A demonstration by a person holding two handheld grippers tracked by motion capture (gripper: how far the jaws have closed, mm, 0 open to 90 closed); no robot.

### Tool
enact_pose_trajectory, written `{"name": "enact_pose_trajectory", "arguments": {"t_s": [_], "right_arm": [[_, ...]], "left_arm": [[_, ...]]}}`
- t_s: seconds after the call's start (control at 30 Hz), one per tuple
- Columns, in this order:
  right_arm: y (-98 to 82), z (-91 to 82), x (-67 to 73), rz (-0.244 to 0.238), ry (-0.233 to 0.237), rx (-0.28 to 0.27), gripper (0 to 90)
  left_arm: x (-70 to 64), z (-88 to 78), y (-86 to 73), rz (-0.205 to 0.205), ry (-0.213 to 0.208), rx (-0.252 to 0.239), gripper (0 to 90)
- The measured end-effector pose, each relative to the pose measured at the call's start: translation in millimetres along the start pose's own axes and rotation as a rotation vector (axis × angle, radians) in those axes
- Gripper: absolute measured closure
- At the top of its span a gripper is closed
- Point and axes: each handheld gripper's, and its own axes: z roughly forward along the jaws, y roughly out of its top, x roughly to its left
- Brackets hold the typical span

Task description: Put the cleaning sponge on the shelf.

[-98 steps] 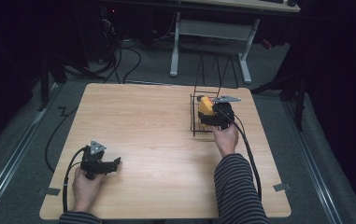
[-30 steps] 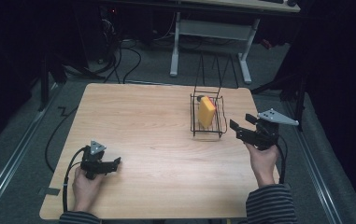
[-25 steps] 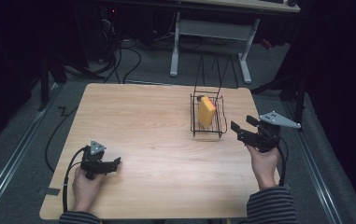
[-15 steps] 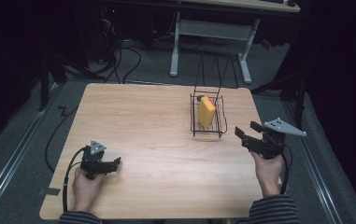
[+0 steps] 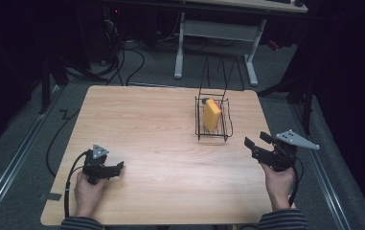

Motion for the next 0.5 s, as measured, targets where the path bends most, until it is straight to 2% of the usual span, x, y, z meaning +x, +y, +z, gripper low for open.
{"name": "enact_pose_trajectory", "arguments": {"t_s": [0.5], "right_arm": [[-24.3, -0.6, -5.5, 0.042, 0.001, 0.006, 32.7]], "left_arm": [[0.0, 0.0, 0.0, 0.0, 0.0, 0.0, 15.5]]}}
